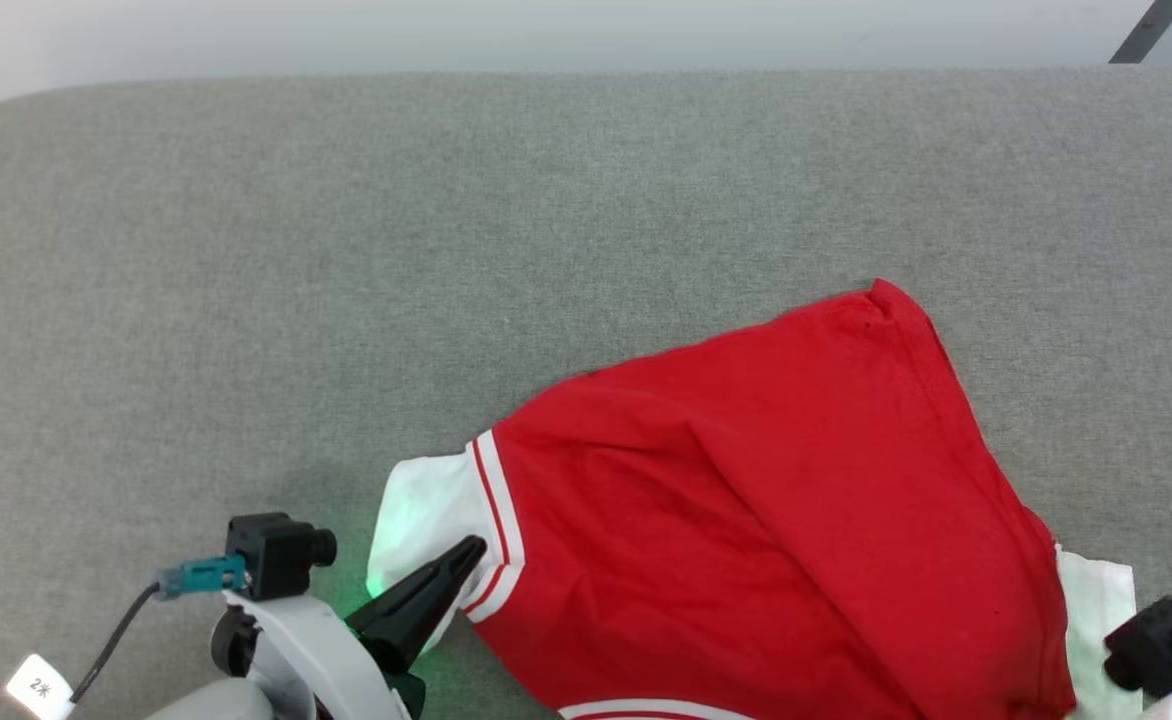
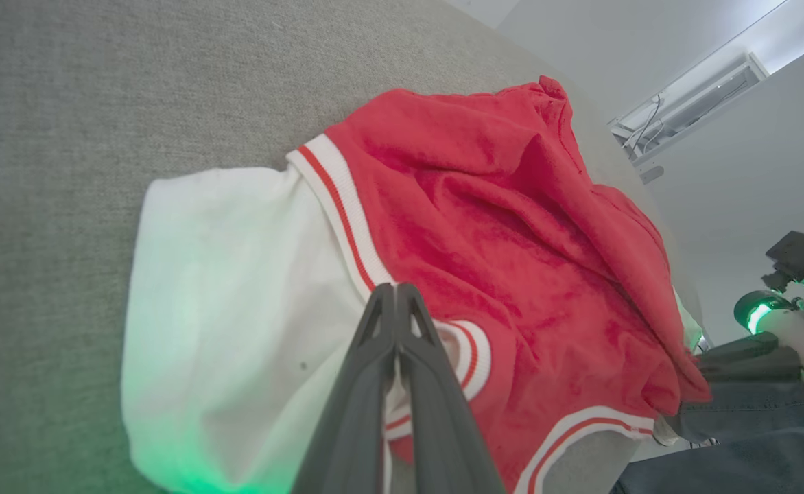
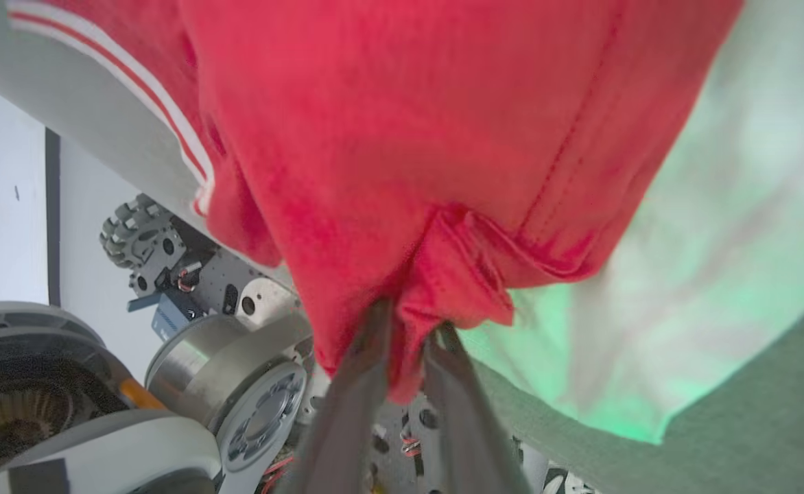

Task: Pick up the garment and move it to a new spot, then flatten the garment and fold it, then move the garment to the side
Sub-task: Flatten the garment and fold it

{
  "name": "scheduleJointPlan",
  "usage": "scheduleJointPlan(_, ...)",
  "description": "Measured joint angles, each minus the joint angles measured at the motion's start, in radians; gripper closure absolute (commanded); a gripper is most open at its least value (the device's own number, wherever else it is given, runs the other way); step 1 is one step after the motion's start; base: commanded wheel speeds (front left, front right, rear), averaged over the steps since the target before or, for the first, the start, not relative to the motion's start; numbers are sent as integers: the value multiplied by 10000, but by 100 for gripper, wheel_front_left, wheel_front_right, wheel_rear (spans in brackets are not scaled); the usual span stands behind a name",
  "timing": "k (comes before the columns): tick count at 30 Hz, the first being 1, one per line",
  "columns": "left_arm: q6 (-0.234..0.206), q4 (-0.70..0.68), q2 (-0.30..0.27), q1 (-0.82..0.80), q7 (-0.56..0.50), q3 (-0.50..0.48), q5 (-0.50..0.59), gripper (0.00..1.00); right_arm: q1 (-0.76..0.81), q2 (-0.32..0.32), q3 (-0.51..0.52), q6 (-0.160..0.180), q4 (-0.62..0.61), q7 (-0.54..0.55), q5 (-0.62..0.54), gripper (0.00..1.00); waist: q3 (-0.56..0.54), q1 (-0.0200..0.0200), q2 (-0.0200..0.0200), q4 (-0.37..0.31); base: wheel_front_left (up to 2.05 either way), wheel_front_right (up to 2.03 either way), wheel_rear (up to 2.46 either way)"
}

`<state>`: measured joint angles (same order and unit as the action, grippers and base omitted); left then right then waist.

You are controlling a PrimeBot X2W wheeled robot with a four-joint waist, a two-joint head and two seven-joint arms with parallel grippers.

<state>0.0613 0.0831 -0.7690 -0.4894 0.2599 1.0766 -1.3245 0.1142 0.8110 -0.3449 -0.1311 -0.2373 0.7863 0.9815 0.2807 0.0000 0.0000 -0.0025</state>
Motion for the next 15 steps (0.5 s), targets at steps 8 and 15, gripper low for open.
scheduleJointPlan(8, 46, 19, 201, 82, 2, -115, 150, 100, -47, 671, 2324, 0, -1239, 516, 395, 0, -87, 0, 0, 136, 0, 0, 0)
scheduleJointPlan(15, 199, 173, 598, -40, 4, -117, 397, 100, -2422, 932, 3962, 0, -1373, 533, -251, 0, 90, 0, 0, 617, 0, 0, 0)
